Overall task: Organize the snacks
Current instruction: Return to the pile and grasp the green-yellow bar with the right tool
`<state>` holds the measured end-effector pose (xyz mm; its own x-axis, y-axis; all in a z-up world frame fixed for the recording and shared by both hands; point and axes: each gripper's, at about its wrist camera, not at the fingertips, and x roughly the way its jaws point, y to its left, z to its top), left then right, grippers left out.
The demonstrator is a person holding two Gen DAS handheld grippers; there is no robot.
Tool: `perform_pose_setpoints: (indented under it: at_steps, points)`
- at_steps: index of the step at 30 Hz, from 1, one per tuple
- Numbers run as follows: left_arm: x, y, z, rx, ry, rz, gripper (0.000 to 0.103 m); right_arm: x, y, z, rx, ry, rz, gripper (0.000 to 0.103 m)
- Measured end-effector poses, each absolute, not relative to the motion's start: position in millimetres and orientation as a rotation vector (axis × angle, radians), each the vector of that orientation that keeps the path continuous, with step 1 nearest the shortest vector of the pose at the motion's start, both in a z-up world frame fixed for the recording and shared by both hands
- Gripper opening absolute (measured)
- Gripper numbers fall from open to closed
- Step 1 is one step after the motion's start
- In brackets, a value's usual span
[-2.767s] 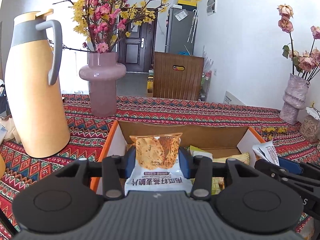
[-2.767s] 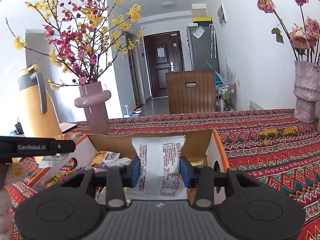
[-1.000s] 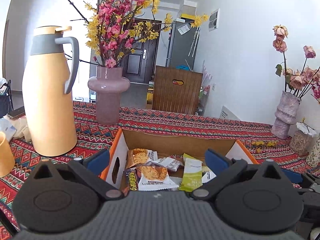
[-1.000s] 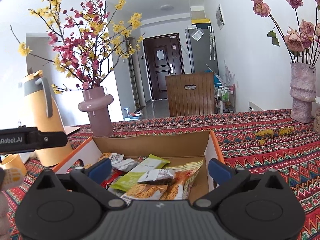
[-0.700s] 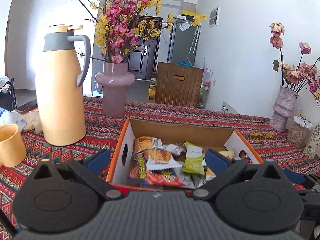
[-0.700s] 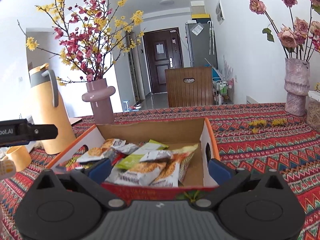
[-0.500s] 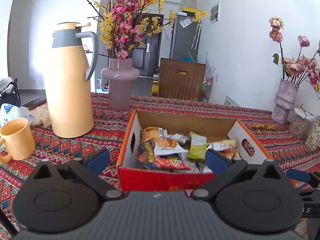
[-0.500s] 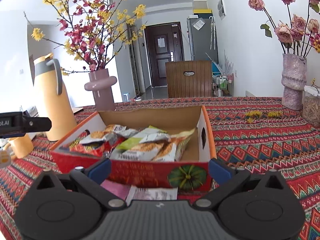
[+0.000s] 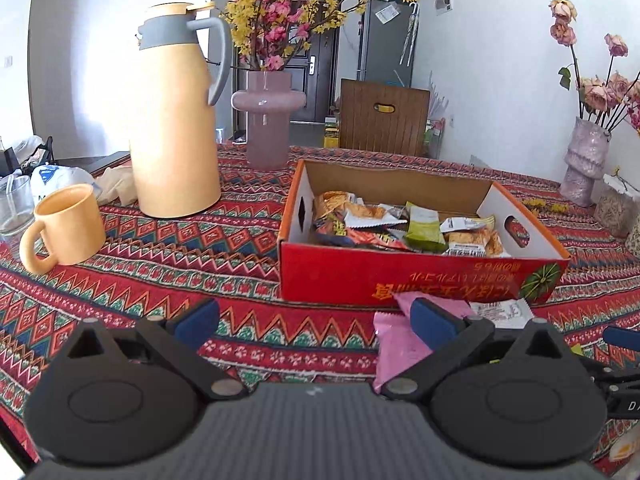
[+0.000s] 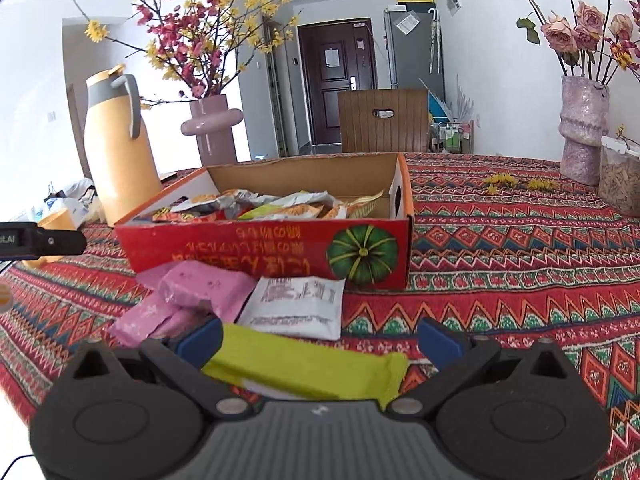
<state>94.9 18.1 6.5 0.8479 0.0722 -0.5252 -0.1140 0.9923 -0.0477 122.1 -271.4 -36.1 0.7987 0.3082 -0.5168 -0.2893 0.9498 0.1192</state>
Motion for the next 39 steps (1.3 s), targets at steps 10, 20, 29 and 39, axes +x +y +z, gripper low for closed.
perform_pose_setpoints:
  at_steps: [10,20,29,39]
  points:
    - [80.9,21.9,4.0,-0.092,0.564,0.105,0.103,130.1,-254.4,-44.3,-0.055,0.612,0.394,0.103]
    - [80.3,30.5,-2.2,-0.110,0.593,0.116,0.103,156.6,-233.8,-54.6,-0.129,0.671,0.485,0.103]
    - [81.0,33.3,-9.1,-0.122,0.617,0.104,0.103,146.5,-239.6,-57.3,-0.101,0.695,0.518,0.080]
    - [76.9,35.0,-11.0,-0.138,0.631,0.093,0.103,111.7,-236.7,-56.8,-0.129,0.676,0.451,0.059]
